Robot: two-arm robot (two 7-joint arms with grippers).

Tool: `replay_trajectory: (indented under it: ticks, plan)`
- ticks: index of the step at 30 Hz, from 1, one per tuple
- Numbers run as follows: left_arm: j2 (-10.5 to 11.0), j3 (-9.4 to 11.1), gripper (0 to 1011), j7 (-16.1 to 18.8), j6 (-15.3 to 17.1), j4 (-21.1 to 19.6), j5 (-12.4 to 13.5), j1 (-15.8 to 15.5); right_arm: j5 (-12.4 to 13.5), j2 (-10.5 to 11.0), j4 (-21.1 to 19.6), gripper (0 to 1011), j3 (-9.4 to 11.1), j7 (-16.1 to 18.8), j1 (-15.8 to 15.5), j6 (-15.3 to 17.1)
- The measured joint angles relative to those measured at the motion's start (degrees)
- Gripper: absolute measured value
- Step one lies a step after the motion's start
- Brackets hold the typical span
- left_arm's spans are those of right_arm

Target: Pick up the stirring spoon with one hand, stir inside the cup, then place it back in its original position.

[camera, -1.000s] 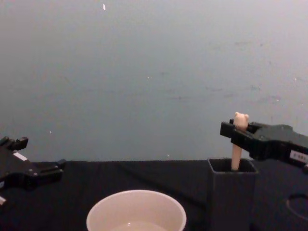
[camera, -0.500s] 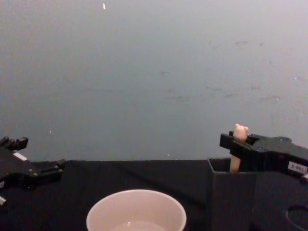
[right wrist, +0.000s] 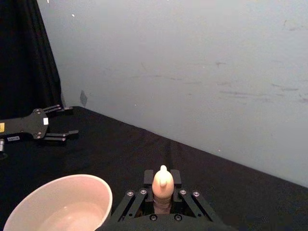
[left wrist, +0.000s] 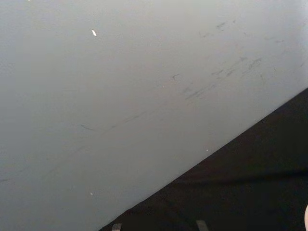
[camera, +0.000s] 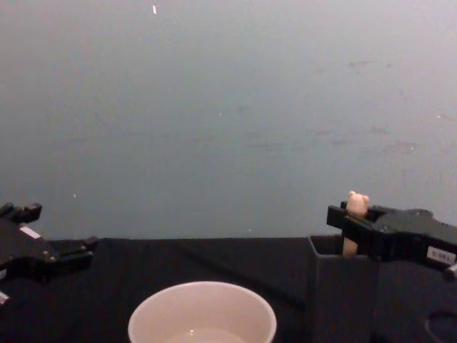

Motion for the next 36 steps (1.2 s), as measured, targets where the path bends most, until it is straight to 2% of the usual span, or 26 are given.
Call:
replay_trajectory:
  ticks: [9,11,12,18,21,22,31,32,36]
  plan:
    - [0.0,0.0,1002,0.0,0.0,0.0,0.0,0.0,0.14,0.0,-0.02,210,0.04,0.14,0.02,-0.01]
    - [0.0,0.0,1001,0.0,0.0,0.0,0.0,0.0,0.16,0.0,-0.03,246,0.05,0.15,0.03,-0.01]
    - [0.0,0.0,1001,0.0,0.0,0.0,0.0,0.0,0.18,0.0,-0.03,301,0.06,0.16,0.04,-0.01]
    - [0.0,0.0,1001,0.0,0.0,0.0,0.0,0.0,0.21,0.0,-0.03,451,0.07,0.2,0.06,-0.03]
    - [0.0,0.0,1002,0.0,0.0,0.0,0.0,0.0,0.23,0.0,-0.03,580,0.07,0.21,0.06,-0.04]
    - [0.0,0.0,1001,0.0,0.0,0.0,0.0,0.0,0.23,0.0,-0.03,580,0.07,0.21,0.07,-0.05]
    - [0.0,0.0,1001,0.0,0.0,0.0,0.0,0.0,0.28,0.0,-0.02,887,0.07,0.25,0.07,-0.08]
    - [0.0,0.0,1001,0.0,0.0,0.0,0.0,0.0,0.28,0.0,-0.02,887,0.07,0.25,0.07,-0.08]
    - [0.0,0.0,1001,0.0,0.0,0.0,0.0,0.0,0.3,0.0,-0.02,995,0.07,0.26,0.07,-0.09]
